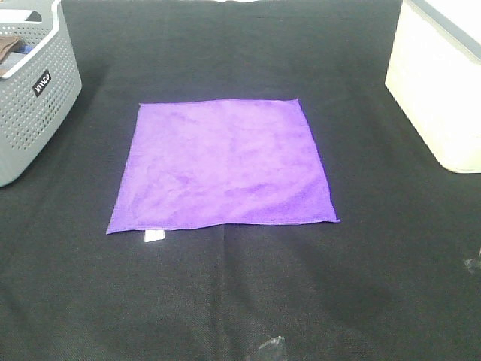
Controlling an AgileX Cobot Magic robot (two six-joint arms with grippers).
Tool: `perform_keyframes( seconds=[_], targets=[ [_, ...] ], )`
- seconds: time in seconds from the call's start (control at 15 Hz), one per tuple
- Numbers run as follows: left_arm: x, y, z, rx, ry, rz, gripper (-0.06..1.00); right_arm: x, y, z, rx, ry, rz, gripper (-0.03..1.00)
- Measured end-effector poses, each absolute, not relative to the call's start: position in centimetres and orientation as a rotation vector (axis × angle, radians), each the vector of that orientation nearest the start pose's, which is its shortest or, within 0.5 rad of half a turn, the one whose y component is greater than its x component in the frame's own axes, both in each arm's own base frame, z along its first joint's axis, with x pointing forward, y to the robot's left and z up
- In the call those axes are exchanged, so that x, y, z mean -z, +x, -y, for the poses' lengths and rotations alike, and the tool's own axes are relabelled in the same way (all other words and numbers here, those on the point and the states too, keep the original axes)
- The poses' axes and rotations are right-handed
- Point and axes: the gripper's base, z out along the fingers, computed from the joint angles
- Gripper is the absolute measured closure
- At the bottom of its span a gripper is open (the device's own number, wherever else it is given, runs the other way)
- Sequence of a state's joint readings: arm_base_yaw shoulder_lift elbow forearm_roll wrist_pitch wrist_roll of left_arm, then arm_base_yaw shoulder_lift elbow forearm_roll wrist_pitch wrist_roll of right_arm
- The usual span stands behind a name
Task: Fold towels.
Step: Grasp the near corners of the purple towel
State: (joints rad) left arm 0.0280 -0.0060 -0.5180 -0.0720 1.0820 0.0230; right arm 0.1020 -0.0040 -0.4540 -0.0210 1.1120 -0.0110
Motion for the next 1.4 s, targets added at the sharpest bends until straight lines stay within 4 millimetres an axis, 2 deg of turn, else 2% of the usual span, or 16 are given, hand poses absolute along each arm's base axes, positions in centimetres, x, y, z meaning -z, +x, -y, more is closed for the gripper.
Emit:
perform_keyframes(
  seconds=[1.4],
  targets=[
    [-28.06,-0.88,0.6,0.054,0.0,-2.04,-0.04,-26.09,-0.24,0.2,-0.028,-0.117,-2.128,0.01]
  ],
)
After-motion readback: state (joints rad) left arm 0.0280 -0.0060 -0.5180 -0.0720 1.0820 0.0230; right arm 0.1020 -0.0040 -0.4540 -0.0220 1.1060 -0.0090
